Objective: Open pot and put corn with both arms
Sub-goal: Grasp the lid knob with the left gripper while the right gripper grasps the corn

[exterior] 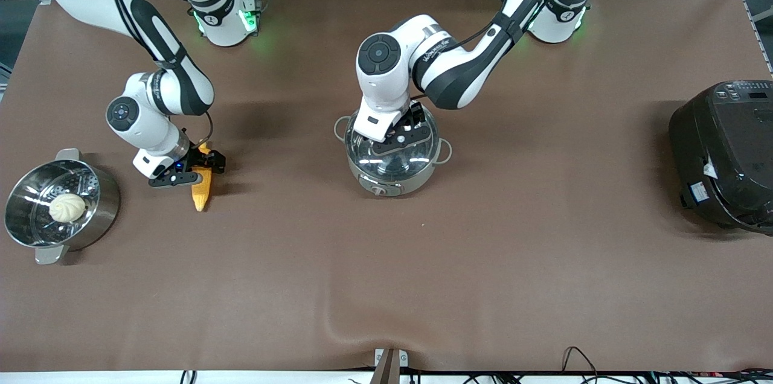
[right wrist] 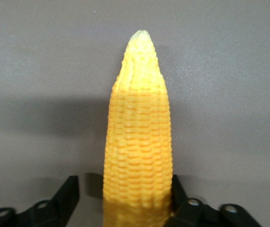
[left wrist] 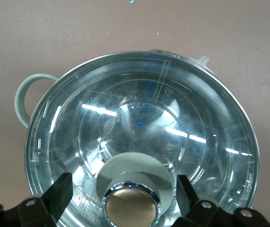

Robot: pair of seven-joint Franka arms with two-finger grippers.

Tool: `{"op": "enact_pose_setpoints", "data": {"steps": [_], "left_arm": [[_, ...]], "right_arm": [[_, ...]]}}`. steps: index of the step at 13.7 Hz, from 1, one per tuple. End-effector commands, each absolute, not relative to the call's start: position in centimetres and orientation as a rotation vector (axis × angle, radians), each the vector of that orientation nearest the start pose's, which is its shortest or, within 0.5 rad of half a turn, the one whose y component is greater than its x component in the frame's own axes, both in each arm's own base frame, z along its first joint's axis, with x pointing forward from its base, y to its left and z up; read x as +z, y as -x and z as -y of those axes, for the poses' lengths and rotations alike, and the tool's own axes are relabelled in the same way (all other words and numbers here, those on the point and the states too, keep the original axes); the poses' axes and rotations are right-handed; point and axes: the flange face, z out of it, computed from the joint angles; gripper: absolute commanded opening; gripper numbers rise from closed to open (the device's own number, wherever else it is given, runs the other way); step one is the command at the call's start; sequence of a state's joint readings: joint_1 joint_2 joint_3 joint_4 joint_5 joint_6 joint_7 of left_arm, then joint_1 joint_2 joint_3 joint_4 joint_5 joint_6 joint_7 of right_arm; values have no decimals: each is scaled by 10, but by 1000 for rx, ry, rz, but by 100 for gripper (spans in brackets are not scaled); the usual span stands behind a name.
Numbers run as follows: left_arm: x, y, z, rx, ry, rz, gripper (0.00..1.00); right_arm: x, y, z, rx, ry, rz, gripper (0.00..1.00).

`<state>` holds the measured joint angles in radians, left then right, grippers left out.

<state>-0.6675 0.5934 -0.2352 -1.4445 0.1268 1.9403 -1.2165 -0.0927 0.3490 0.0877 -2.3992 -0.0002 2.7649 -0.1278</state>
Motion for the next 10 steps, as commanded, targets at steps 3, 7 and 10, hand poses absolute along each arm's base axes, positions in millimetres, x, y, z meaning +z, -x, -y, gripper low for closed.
{"op": "enact_pose_setpoints", "data": {"steps": [3, 7, 10], "left_arm": [[346, -458, 528, 71, 3043, 475, 53], [347, -455, 531, 74, 3048, 465, 0], [365, -457, 526, 57, 3057, 462, 0]], "right_arm": [[185, -506, 5, -60, 3114, 225, 1], [237, -530, 8, -16, 3120, 225, 0], [310, -565, 4, 232, 3097, 211, 0]]}}
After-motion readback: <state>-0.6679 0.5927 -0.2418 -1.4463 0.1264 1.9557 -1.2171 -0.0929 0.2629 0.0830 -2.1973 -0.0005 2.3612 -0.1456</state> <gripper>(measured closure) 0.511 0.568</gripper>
